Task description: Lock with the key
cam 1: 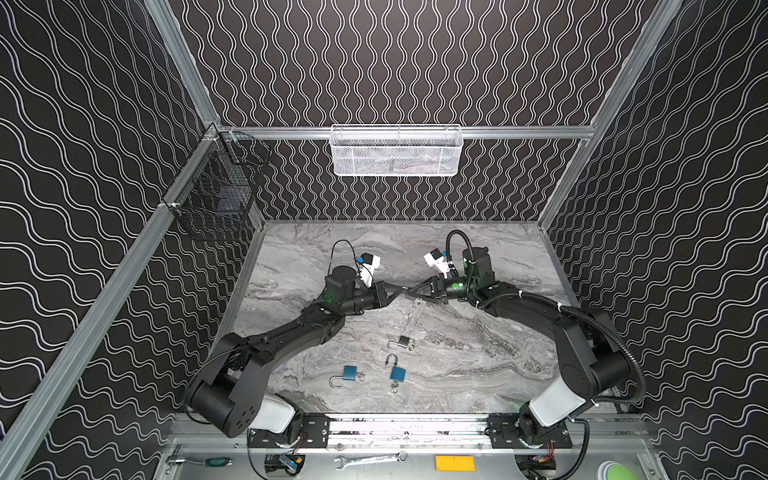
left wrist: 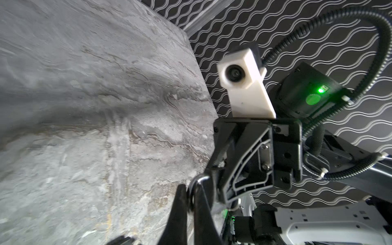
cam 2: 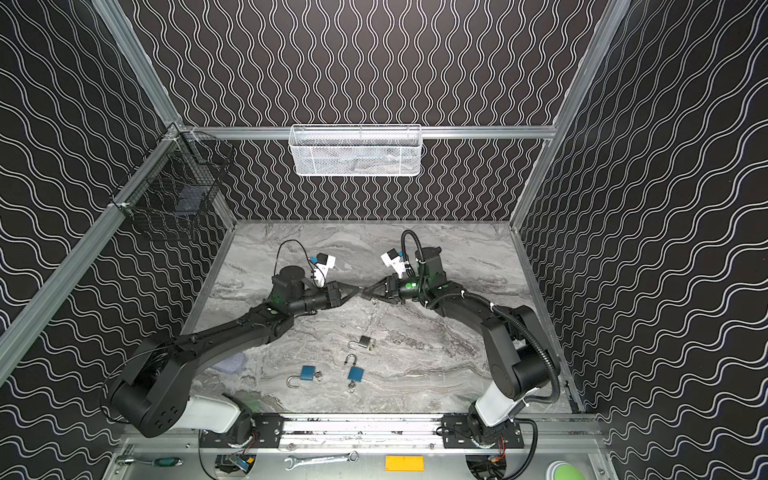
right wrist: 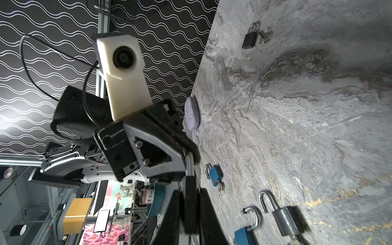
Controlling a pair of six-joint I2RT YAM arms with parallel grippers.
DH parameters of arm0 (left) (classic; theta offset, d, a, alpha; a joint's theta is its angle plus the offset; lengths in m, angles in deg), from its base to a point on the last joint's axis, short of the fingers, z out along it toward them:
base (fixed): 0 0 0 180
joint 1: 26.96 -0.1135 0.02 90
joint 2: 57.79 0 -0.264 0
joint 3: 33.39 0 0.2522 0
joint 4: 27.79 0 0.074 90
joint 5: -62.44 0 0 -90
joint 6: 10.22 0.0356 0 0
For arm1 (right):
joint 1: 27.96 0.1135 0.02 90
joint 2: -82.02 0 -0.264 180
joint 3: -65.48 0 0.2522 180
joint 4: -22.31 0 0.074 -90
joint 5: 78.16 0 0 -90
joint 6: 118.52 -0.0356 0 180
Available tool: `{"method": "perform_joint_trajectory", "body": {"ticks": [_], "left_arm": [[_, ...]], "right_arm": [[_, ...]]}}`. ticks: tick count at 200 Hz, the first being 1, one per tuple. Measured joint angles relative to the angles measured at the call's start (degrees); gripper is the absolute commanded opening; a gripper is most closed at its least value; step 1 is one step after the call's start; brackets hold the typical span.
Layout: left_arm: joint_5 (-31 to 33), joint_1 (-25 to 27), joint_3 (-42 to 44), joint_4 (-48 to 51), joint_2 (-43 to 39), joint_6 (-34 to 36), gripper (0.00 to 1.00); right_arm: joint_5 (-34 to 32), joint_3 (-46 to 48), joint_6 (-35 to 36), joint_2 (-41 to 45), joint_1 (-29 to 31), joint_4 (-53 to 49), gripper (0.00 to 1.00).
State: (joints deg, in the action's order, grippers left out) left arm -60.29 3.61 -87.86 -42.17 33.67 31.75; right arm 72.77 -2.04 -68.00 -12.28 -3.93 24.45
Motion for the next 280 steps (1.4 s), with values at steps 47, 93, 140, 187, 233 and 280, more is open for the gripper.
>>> {"method": "perform_joint_trajectory", "body": {"ticks": [47, 93, 140, 187, 233, 280], "left_arm": [[1.01, 0.22, -0.76, -0.15, 1.07, -0.17, 0.00], [1.79, 0.26, -4.37, 7.10, 0.39, 2.19, 0.24], [-4.42, -1.66, -5.27, 8.26, 0.72, 3.02, 0.42], [-6.86, -2.43, -4.98, 4.22, 3.72, 1.68, 0.43], [-8.33, -2.45, -3.15, -2.40, 5.92, -0.96, 0.42], [-8.92, -2.45, -2.89, -7.48, 7.10, -3.04, 0.31]], "right_arm": [[-0.96, -0.94, 0.96, -0.42, -0.09, -1.53, 0.00], [-1.86, -0.63, 2.60, 0.55, -0.11, -1.66, 0.00], [-3.45, 2.01, 3.15, 2.08, -0.13, 0.76, 0.00], [-3.65, 3.67, 3.06, 3.26, -1.14, 2.43, 0.01], [-3.28, 4.02, 2.82, 3.23, -1.38, 2.91, 0.01], [-2.93, 4.22, 1.51, 2.58, -1.38, 4.94, 0.02]]}}
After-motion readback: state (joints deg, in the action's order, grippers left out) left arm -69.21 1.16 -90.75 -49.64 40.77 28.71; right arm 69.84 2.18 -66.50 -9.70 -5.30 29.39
